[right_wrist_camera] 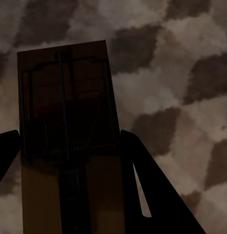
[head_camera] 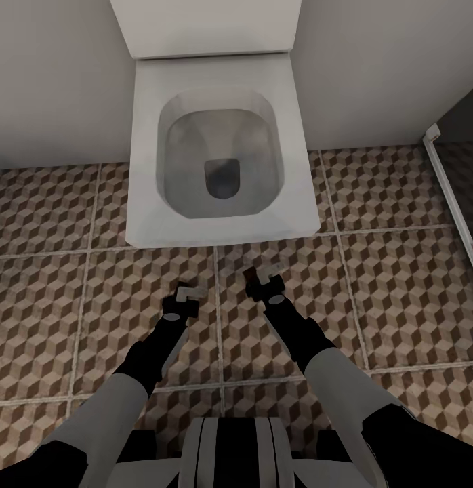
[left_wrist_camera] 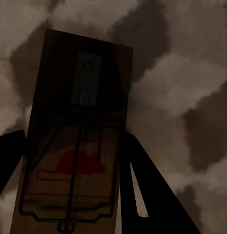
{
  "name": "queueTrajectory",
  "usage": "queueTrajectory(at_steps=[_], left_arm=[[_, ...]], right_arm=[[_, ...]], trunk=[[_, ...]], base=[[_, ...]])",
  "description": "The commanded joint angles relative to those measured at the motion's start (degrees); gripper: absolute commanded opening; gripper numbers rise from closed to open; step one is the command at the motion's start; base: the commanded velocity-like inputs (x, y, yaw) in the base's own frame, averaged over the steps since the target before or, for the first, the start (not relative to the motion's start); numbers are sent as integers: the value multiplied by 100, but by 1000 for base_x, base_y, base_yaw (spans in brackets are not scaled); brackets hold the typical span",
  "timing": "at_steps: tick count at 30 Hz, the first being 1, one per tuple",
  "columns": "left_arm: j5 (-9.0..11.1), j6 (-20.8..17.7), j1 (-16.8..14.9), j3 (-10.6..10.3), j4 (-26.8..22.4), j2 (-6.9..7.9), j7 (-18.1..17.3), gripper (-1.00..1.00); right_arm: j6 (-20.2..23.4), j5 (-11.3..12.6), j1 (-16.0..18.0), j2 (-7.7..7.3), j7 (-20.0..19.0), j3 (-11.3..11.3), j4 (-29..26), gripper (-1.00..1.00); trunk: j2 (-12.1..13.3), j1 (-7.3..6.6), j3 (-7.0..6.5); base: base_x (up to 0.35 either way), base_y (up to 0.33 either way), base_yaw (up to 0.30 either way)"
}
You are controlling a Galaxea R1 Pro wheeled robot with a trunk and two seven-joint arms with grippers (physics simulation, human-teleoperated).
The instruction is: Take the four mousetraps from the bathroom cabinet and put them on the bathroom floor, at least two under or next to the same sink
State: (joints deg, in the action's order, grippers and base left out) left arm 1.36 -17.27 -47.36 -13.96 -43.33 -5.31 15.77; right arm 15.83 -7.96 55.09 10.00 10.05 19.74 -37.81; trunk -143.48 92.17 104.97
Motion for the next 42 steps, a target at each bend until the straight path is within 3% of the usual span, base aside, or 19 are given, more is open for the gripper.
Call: queueTrajectory(at_steps=[1,5,6,33,34,42], left_arm=[[13,-32,-2,-23,-8,4,40,-100],[13,-31,-2,-24,-20,4,40,-100],[13,-31,-2,-22,-22,4,40,-100],[13,-31,-3,-27,-36,4,39,-100],[13,-31,-3,-27,-36,4,39,100],[13,-24,-3,-28,-44,12,40,100]], right_arm=[[43,-39,2,0,15,12,-7,-100],[43,-39,2,0,15,12,-7,-100],[43,-39,2,0,15,12,-7,100],[35,-30,2,0,6,17,-7,100],[35,-30,2,0,6,16,-7,100],[30,-30,2,0,6,16,-7,100]], trunk=[[-1,-1,3],[-1,-1,3],[-1,-1,3],[-1,-1,3],[-1,-1,3],[-1,-1,3]], base=[[0,0,0],[0,0,0],[0,0,0],[0,0,0],[0,0,0],[0,0,0]])
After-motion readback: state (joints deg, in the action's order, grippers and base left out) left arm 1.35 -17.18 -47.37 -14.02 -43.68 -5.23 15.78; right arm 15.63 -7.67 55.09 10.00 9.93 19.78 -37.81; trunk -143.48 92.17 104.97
